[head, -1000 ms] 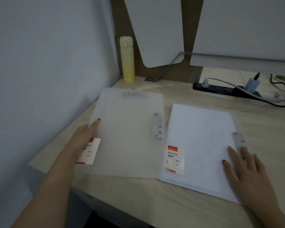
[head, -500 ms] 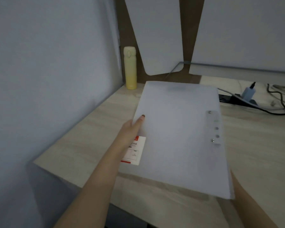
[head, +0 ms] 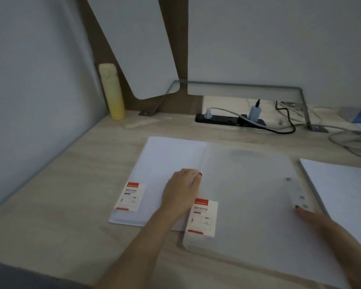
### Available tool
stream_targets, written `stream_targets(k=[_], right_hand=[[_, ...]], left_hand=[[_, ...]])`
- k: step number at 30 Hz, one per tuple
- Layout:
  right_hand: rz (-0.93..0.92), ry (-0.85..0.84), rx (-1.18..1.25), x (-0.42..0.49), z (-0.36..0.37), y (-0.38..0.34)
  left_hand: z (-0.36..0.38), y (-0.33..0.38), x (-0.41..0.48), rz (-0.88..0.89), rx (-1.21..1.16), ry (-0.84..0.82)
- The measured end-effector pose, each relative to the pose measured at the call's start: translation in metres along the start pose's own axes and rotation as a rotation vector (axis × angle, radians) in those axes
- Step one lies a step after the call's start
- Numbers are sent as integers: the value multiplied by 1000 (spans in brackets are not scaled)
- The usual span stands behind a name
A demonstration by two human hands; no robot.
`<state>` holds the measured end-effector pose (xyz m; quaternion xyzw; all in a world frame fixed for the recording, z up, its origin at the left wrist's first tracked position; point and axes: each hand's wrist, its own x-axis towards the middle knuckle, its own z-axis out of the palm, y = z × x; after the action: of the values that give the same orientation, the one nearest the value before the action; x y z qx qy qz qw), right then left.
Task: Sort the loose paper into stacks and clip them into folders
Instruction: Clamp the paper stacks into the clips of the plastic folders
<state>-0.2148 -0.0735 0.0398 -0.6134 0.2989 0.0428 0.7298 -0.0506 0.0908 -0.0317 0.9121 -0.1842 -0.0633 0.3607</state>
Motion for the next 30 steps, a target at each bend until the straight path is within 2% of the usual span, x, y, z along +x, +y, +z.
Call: stream_targets(k=[1, 4, 10, 15, 19, 24, 30], right_hand=[[-31, 92, 82, 14, -40, 17], [-44, 294, -129, 24, -80, 22], [-92, 362, -272, 37, -93, 11], [-68, 393, -325, 41, -102, 4], [-76, 410, -348, 43, -106, 5], [-93, 374, -362, 53, -100, 7], [-129, 300, -357, 67, -83, 12]], left_hand=[[10, 3, 0, 55, 44, -42], [29, -3, 0, 97, 138, -140], [35, -21, 6, 114, 269, -161], [35, -24, 6, 128, 366, -113], [39, -11, 10, 56, 398, -117], [43, -22, 10, 69, 450, -91], [10, -51, 12, 30, 502, -79]])
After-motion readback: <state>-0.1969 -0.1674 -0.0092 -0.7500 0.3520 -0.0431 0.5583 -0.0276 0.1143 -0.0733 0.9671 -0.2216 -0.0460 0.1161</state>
